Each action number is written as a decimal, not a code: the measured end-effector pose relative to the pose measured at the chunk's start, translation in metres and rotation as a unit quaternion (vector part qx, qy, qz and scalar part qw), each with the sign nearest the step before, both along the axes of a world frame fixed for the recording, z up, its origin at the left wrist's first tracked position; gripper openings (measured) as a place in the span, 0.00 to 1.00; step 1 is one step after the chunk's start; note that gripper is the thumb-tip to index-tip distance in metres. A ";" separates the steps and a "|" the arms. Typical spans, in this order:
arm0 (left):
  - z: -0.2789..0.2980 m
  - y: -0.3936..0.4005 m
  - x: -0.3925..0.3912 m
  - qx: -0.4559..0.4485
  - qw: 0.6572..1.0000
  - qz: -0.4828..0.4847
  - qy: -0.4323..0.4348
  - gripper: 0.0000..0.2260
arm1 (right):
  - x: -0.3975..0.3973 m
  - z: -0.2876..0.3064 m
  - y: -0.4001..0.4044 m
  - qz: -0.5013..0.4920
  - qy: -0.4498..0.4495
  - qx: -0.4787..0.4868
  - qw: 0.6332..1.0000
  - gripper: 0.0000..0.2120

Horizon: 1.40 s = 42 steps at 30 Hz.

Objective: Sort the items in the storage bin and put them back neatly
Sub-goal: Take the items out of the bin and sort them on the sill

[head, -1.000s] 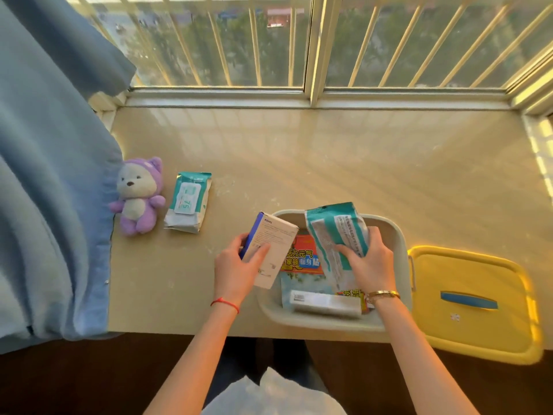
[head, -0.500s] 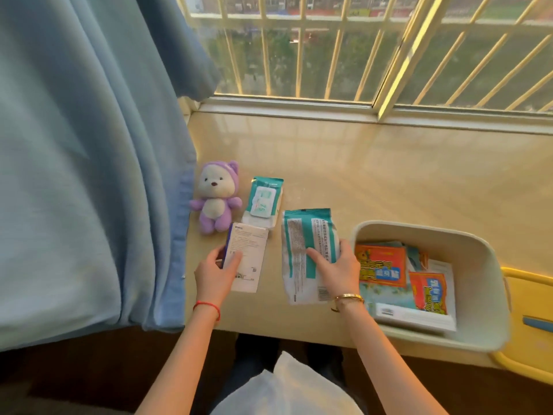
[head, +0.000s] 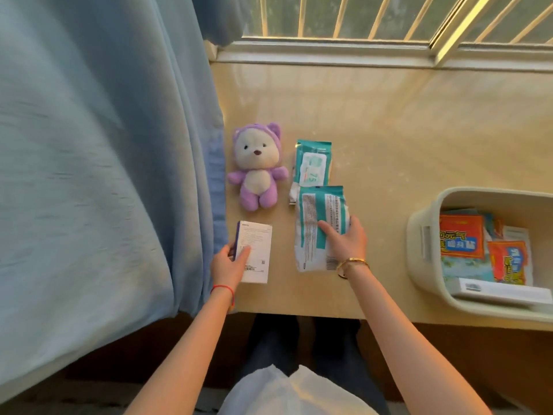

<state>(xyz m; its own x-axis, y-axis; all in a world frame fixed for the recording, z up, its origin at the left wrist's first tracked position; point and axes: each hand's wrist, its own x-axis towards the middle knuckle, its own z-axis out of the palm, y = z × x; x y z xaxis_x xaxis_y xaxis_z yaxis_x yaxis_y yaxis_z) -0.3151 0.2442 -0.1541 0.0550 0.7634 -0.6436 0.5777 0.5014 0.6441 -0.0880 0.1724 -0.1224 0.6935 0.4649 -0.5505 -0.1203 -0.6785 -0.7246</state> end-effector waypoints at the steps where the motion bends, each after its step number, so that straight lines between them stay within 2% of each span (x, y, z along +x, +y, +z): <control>1: -0.007 0.003 0.000 -0.006 1.000 -0.001 -0.001 0.19 | 0.005 -0.001 0.011 -0.007 -0.010 0.006 1.000 0.16; 12: -0.055 0.009 0.007 -0.001 0.999 -0.027 0.039 0.16 | 0.054 -0.045 0.123 -0.022 -0.048 0.021 0.998 0.20; 19: -0.058 0.005 0.000 0.070 0.988 -0.074 0.117 0.19 | 0.057 -0.065 0.133 0.054 -0.112 -0.041 0.991 0.23; 23: -0.041 0.010 0.000 0.089 0.975 -0.116 0.164 0.23 | 0.056 -0.055 0.105 0.109 -0.183 -0.050 0.976 0.29; 27: -0.010 0.011 0.004 0.150 0.962 -0.160 0.161 0.20 | 0.053 -0.026 0.055 0.182 -0.259 -0.027 0.948 0.23; 32: 0.041 -0.002 0.023 0.232 0.937 -0.223 0.136 0.16 | 0.063 0.017 -0.023 0.218 -0.332 0.009 0.918 0.18; 36: 0.068 -0.025 0.058 0.281 0.922 -0.249 0.091 0.14 | 0.085 0.042 -0.086 0.232 -0.363 0.012 0.902 0.17; 42: 0.100 -0.081 0.137 0.340 0.885 -0.312 0.067 0.15 | 0.152 0.058 -0.174 0.222 -0.360 0.012 0.906 0.17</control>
<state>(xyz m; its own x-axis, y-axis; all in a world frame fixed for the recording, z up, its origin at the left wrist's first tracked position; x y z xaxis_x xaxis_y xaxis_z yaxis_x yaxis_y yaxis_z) -0.1786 0.1630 -0.0545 0.5593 0.8251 -0.0802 0.7000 -0.4183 0.5788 0.0638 -0.0011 -0.0642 0.6105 0.7918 -0.0166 0.6701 -0.5276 -0.5222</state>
